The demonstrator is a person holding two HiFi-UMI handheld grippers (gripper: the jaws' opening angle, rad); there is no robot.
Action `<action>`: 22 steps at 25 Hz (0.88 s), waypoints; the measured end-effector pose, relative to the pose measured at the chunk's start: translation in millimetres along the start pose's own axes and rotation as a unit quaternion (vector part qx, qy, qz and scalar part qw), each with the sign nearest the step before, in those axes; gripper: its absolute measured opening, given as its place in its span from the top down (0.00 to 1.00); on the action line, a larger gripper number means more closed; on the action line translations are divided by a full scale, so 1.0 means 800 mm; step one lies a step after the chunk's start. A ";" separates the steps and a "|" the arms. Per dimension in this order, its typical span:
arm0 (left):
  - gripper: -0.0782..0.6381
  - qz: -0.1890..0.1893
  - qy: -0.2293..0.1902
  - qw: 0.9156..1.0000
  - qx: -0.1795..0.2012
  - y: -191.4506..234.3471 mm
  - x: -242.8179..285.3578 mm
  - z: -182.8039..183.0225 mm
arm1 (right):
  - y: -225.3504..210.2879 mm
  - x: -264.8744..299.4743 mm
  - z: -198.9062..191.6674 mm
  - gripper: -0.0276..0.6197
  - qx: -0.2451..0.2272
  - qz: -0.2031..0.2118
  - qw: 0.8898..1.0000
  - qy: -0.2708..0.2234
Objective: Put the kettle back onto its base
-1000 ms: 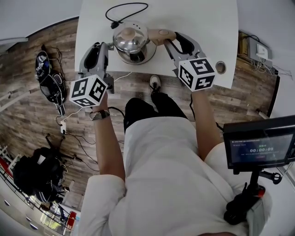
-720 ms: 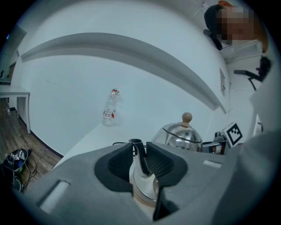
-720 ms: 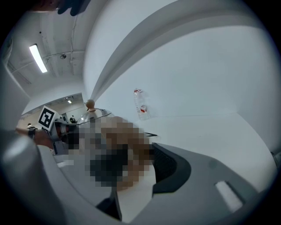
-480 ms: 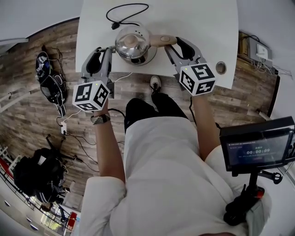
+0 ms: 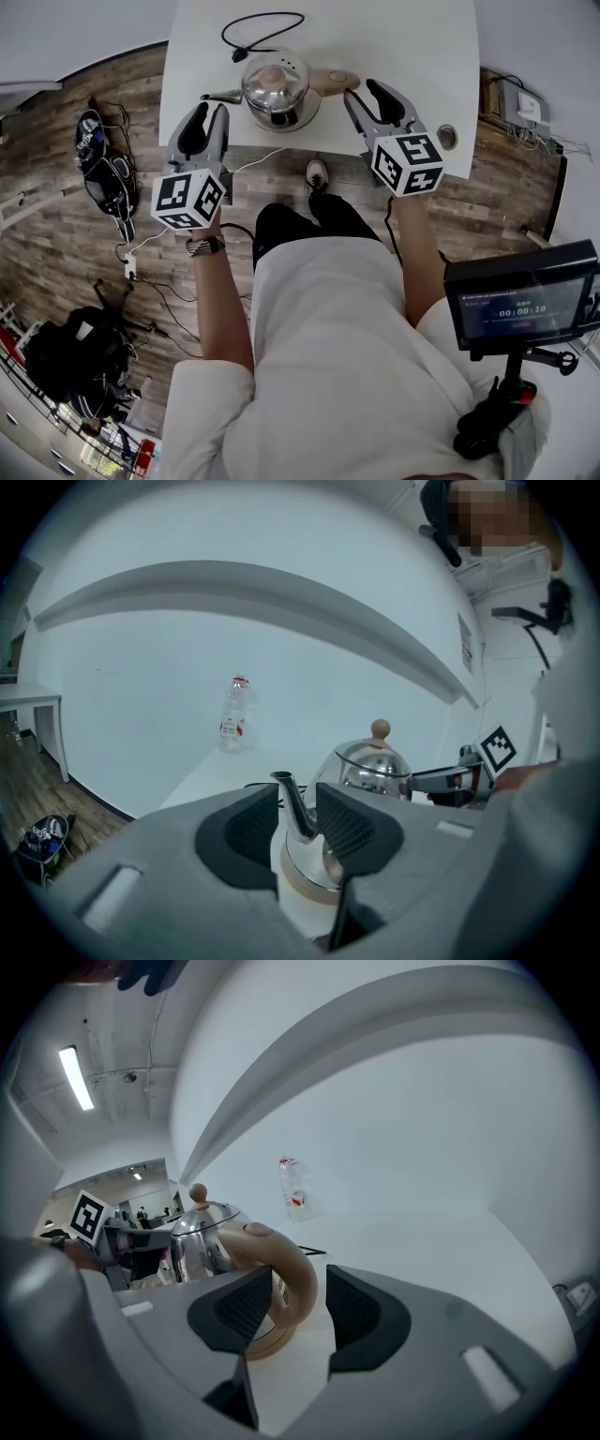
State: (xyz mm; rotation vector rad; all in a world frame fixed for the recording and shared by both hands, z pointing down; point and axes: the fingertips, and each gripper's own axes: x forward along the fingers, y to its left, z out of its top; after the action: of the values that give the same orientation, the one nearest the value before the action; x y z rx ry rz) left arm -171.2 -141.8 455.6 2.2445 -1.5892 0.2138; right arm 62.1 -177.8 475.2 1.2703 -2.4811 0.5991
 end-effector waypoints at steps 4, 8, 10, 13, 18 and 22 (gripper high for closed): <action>0.72 0.008 -0.005 1.000 0.004 0.004 0.003 0.001 | -0.008 -0.003 0.011 0.70 -0.002 -0.011 1.000 -0.013; 0.72 0.019 -0.011 0.999 0.022 0.007 0.005 0.007 | -0.013 -0.006 0.025 0.70 -0.013 -0.014 0.999 -0.029; 0.73 0.025 -0.017 0.999 0.033 0.003 0.000 0.015 | -0.010 -0.014 0.036 0.73 -0.021 -0.014 0.999 -0.040; 0.77 0.028 -0.033 0.998 0.046 -0.008 -0.022 0.039 | 0.007 -0.037 0.063 0.77 -0.040 -0.013 0.997 -0.060; 0.82 0.018 -0.054 0.996 0.069 -0.033 -0.041 0.068 | 0.025 -0.059 0.112 0.81 -0.069 -0.010 0.993 -0.095; 0.85 0.023 -0.071 0.994 0.080 -0.049 -0.050 0.089 | 0.037 -0.076 0.144 0.85 -0.091 -0.010 0.989 -0.119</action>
State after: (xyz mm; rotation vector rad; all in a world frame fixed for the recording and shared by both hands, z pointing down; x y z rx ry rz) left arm -155.5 -123.1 368.3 2.3937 -1.7550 0.2043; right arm 65.2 -175.7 341.8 1.3622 -2.6363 0.2195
